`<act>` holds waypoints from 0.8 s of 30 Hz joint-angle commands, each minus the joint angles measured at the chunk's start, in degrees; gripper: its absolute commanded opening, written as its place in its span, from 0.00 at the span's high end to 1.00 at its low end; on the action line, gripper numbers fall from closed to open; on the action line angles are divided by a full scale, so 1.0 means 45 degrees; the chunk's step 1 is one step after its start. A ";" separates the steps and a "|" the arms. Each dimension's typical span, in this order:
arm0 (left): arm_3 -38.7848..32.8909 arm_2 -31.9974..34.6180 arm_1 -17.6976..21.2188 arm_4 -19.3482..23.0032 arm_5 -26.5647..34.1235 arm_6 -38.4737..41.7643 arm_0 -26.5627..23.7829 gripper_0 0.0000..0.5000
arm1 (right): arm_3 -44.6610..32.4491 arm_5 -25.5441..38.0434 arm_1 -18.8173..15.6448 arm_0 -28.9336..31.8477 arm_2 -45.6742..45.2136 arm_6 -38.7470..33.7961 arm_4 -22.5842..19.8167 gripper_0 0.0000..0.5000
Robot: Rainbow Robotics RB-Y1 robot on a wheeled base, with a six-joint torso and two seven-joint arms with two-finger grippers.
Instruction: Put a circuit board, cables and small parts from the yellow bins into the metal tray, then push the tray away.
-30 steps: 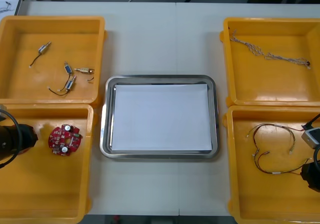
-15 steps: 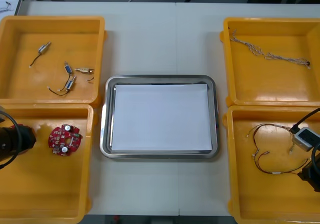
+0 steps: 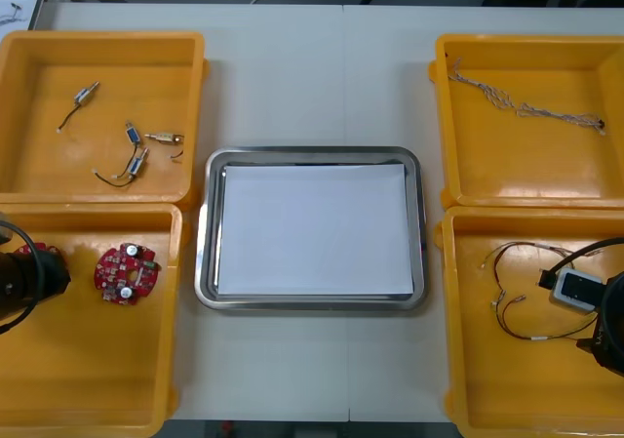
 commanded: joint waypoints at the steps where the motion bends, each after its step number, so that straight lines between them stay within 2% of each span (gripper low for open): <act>1: -0.0035 0.0191 -0.0268 -0.0199 -0.0076 -0.0186 -0.0050 0.00 | -0.0386 -0.0086 0.0522 -0.0159 -0.0393 0.1543 -0.0129 0.00; 7: -0.0055 0.0093 -0.0366 -0.0238 -0.0076 -0.0167 -0.0108 0.00 | 0.0161 -0.0125 0.0952 -0.0315 -0.0354 0.2871 -0.0246 0.00; 12: -0.0035 0.0034 -0.0386 -0.0316 -0.0076 -0.0147 -0.0186 0.00 | 0.0844 -0.0223 0.1323 -0.0530 -0.0198 0.2882 -0.0109 0.00; 24: 0.0140 -0.0083 -0.0386 -0.0531 -0.0095 -0.0128 -0.0362 0.00 | 0.1489 -0.1278 0.1362 -0.0452 0.0916 0.2882 0.0477 0.00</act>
